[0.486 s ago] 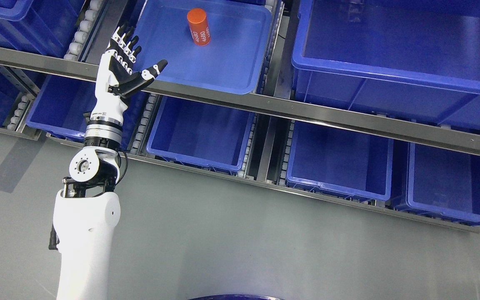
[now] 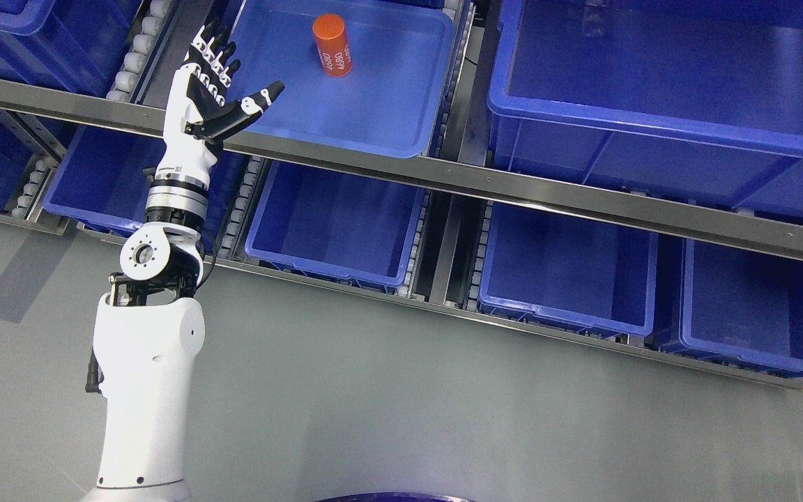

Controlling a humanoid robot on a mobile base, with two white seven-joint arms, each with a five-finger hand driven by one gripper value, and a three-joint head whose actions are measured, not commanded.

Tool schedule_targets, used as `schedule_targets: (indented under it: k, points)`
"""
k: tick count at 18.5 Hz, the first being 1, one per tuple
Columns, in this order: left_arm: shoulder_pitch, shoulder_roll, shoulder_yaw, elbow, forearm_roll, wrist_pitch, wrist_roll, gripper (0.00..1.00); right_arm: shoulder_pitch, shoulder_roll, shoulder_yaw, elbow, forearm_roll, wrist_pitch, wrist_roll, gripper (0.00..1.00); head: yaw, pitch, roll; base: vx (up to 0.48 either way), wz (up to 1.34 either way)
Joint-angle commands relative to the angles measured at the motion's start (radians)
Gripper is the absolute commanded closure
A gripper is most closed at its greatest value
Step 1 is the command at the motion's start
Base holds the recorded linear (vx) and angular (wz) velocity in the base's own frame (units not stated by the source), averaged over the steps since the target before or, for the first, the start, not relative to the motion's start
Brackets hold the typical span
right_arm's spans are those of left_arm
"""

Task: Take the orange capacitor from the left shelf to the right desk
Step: 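Reach the left hand toward the orange capacitor in the blue bin, then close the left hand fingers around the orange capacitor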

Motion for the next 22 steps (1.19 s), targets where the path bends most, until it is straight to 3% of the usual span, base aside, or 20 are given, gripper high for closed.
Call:
schedule_targets:
  k: [1, 7, 11, 18, 22]
  points:
    - [-0.102, 0.026, -0.006, 0.207, -0.042, -0.003, -0.003, 0.00, 0.034, -0.017, -0.012, -0.023, 0.000, 0.000, 0.000, 0.00, 0.0000, 0.000, 0.000, 0.000, 0.00]
    - [-0.182, 0.027, -0.119, 0.352, -0.056, -0.007, -0.008, 0.01, 0.034, -0.017, -0.011, -0.023, 0.000, 0.000, 0.000, 0.00, 0.0000, 0.000, 0.000, 0.050, 0.00]
    - [-0.160, 0.029, -0.217, 0.344, -0.063, -0.007, -0.045, 0.01, 0.034, -0.017, -0.011, -0.023, 0.000, 0.000, 0.000, 0.00, 0.0000, 0.000, 0.000, 0.121, 0.00]
    - [-0.143, 0.052, -0.221, 0.321, -0.068, -0.007, -0.069, 0.01, 0.034, -0.017, -0.011, -0.023, 0.000, 0.000, 0.000, 0.00, 0.0000, 0.000, 0.000, 0.134, -0.02]
    - [-0.142, 0.052, -0.236, 0.310, -0.068, -0.010, -0.104, 0.07, 0.034, -0.017, -0.011, -0.023, 0.000, 0.000, 0.000, 0.00, 0.0000, 0.000, 0.000, 0.086, -0.01]
